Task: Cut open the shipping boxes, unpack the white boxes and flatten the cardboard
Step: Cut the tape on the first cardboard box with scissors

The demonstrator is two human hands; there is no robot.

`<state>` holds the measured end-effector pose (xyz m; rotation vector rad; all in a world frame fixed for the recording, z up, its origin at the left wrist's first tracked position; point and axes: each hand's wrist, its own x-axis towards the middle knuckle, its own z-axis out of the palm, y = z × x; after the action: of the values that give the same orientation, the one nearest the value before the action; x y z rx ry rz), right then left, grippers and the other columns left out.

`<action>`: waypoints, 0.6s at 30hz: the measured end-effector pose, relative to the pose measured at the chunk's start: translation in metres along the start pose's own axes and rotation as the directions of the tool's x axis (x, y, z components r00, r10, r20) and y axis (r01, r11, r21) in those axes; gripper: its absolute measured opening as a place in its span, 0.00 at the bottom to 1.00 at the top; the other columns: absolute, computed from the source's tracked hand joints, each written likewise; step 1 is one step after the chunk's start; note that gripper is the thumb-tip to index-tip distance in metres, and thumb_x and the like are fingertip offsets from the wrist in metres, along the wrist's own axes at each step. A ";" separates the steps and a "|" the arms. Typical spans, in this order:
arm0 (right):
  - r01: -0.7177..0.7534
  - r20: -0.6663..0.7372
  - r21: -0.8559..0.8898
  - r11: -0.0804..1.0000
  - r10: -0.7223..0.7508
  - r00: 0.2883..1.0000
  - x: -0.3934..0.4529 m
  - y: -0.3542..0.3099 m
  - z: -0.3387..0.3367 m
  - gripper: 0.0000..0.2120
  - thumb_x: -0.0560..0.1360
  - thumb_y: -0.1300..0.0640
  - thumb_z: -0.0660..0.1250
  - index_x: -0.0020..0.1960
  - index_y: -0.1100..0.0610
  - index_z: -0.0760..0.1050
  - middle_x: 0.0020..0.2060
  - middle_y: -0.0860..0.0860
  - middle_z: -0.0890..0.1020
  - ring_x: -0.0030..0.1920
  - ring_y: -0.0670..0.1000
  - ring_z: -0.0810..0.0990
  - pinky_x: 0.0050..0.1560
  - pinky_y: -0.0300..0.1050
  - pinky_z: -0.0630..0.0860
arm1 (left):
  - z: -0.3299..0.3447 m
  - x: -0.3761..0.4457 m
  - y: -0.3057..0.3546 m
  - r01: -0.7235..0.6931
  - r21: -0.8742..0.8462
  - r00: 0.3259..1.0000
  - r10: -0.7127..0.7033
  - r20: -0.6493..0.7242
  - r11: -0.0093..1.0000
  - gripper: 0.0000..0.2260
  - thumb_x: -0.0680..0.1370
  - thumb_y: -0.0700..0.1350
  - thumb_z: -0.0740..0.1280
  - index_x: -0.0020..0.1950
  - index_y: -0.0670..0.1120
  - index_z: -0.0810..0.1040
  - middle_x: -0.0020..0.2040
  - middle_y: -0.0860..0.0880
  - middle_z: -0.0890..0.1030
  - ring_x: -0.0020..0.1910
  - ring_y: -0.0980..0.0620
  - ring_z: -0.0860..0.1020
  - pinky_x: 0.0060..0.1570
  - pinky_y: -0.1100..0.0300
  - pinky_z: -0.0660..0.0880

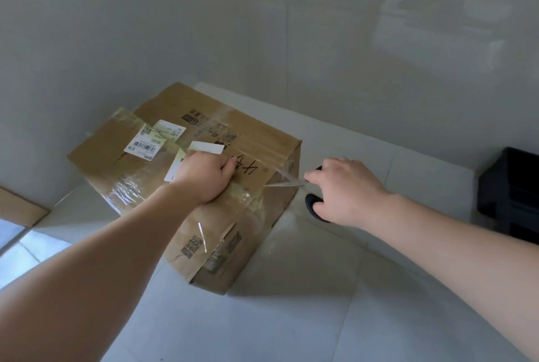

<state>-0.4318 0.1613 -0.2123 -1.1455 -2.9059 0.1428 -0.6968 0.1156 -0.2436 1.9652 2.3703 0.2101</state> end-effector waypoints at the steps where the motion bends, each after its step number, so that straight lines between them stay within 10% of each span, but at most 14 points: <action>1: 0.004 0.011 0.000 1.000 -0.004 1.000 -0.004 0.001 0.001 0.18 0.72 0.44 0.61 0.58 0.50 0.76 0.41 0.52 0.71 0.49 0.58 0.75 0.48 0.48 0.69 | 0.000 -0.003 -0.002 -0.003 -0.001 1.000 0.003 -0.005 1.000 0.25 0.82 0.57 0.52 0.28 0.47 0.69 0.25 0.49 0.72 0.29 0.51 0.71 0.43 0.56 0.66; 7: 0.104 0.045 -0.032 0.994 -0.103 0.994 -0.018 -0.014 0.012 0.18 0.71 0.44 0.61 0.58 0.49 0.77 0.39 0.51 0.69 0.48 0.57 0.77 0.45 0.48 0.67 | 0.004 -0.011 0.009 -0.208 -0.017 0.977 0.208 0.046 0.978 0.24 0.80 0.59 0.55 0.28 0.47 0.67 0.29 0.49 0.71 0.31 0.49 0.71 0.32 0.58 0.60; 18: -0.054 -0.003 -0.096 0.994 0.054 0.999 -0.048 -0.015 0.015 0.10 0.72 0.46 0.60 0.43 0.52 0.74 0.38 0.52 0.80 0.40 0.56 0.80 0.41 0.47 0.59 | 0.018 0.043 0.061 0.086 -0.047 0.996 -0.085 0.013 0.995 0.24 0.82 0.59 0.50 0.36 0.45 0.72 0.30 0.47 0.73 0.36 0.45 0.74 0.42 0.53 0.69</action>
<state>-0.4077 0.1170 -0.2252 -1.2382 -2.9115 0.0027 -0.6437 0.1704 -0.2506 1.8352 2.4124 0.2487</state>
